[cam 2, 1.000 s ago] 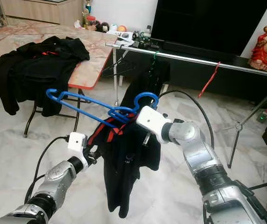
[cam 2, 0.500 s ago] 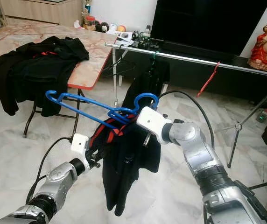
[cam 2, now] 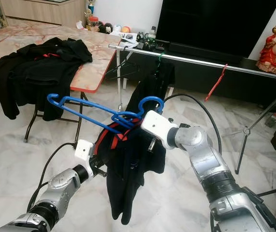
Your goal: Hang hanger
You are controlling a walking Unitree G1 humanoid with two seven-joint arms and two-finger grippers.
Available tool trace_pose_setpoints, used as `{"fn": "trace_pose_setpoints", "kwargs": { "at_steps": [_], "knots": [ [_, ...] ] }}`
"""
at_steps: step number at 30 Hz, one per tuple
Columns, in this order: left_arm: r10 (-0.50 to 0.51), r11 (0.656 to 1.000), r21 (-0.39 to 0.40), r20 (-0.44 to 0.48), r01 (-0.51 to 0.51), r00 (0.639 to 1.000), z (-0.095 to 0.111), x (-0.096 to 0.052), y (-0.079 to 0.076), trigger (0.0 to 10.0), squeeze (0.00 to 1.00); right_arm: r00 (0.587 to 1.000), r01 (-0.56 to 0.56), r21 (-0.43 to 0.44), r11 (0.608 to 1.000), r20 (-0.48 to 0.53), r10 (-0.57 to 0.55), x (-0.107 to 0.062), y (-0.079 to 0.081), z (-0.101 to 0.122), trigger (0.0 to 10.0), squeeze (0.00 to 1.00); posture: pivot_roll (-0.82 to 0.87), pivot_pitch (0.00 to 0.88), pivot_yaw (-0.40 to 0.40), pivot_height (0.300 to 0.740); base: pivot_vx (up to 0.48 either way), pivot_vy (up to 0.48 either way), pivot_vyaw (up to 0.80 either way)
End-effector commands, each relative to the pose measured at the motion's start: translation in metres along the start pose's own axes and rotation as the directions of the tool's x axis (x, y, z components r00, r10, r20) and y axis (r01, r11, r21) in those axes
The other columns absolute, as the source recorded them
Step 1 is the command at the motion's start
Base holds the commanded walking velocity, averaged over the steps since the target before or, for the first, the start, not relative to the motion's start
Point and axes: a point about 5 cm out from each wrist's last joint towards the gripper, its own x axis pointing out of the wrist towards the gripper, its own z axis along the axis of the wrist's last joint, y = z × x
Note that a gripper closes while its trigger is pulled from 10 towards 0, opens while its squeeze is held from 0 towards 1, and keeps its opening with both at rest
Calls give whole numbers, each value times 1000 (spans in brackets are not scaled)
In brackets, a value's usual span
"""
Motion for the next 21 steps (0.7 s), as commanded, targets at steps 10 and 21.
{"fn": "trace_pose_setpoints", "kwargs": {
  "at_steps": [10, 21],
  "knots": [
    [-42, 998, 38, -50, 44, 998, -7, -2, -4, 0, 0, 999, 30, -29, 999, 27, -29, -7, -9, 7, 0, 0, -18, 0, -147, 740, 0, 0, 0],
    [165, 984, 89, -131, -154, 978, -14, -11, 17, 0, 0, 996, 27, -125, 992, -86, -38, -11, -8, -11, 0, 0, -17, 0, -150, 740, 0, 0, 0]
  ]
}}
